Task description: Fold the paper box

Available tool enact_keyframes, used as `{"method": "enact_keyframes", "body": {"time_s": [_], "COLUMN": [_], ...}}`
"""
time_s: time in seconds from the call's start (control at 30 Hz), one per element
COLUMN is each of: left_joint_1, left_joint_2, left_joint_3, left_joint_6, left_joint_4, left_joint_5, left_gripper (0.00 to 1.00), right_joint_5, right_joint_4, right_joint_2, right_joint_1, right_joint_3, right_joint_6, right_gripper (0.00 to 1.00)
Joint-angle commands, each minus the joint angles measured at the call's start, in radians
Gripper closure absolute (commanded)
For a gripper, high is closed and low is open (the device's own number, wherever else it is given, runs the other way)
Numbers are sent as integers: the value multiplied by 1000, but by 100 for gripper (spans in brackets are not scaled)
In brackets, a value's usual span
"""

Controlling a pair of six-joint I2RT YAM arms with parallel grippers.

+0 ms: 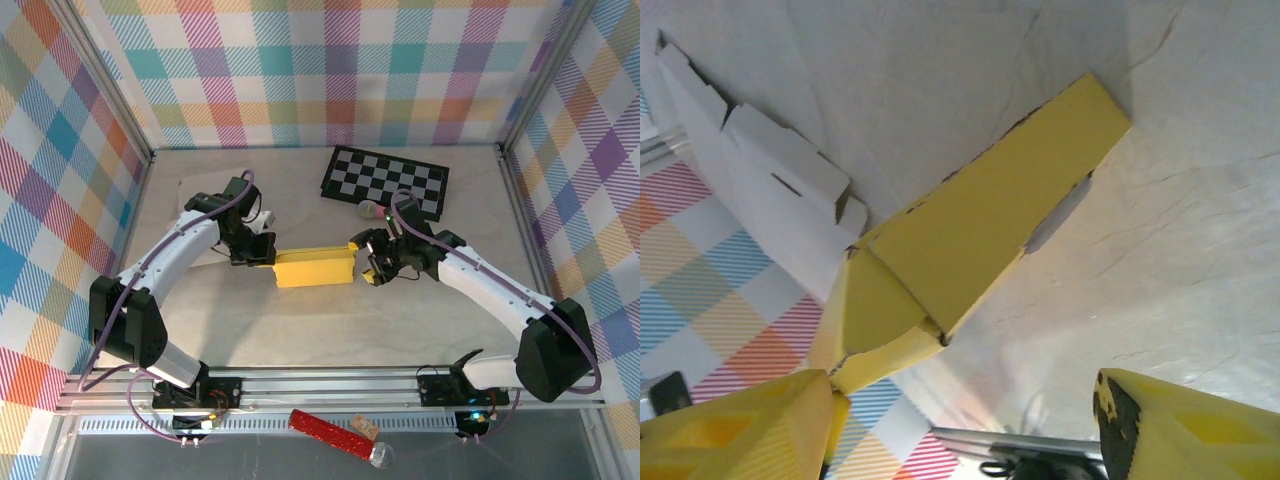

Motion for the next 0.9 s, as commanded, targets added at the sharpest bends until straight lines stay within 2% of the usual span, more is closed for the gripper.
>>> {"method": "enact_keyframes", "body": {"time_s": [0.0, 0.17, 0.33, 0.63, 0.7, 0.87], "left_joint_1": [-17, -18, -19, -19, -17, -16], "left_joint_2": [19, 19, 17, 1, -15, -77], "left_joint_3": [-2, 1, 1, 2, 4, -2], "left_joint_6": [-16, -16, -16, -42, -66, -158], "left_joint_4": [-30, -32, -33, -28, -23, 10], "left_joint_5": [-11, -9, -8, 10, 20, 68], "left_gripper": [100, 100, 100, 100, 89, 68], "right_joint_5": [-40, -56, -60, -44, -37, -28], "right_joint_4": [123, 149, 180, 70, 49, 39], "right_joint_2": [9, 34, 54, 67, 65, 69], "right_joint_1": [4, 9, 9, 12, 12, 12], "right_joint_3": [-14, -42, -62, -68, -80, -103], "right_joint_6": [134, 135, 134, 68, 56, 48], "right_gripper": [30, 35, 46, 56, 56, 57]}}
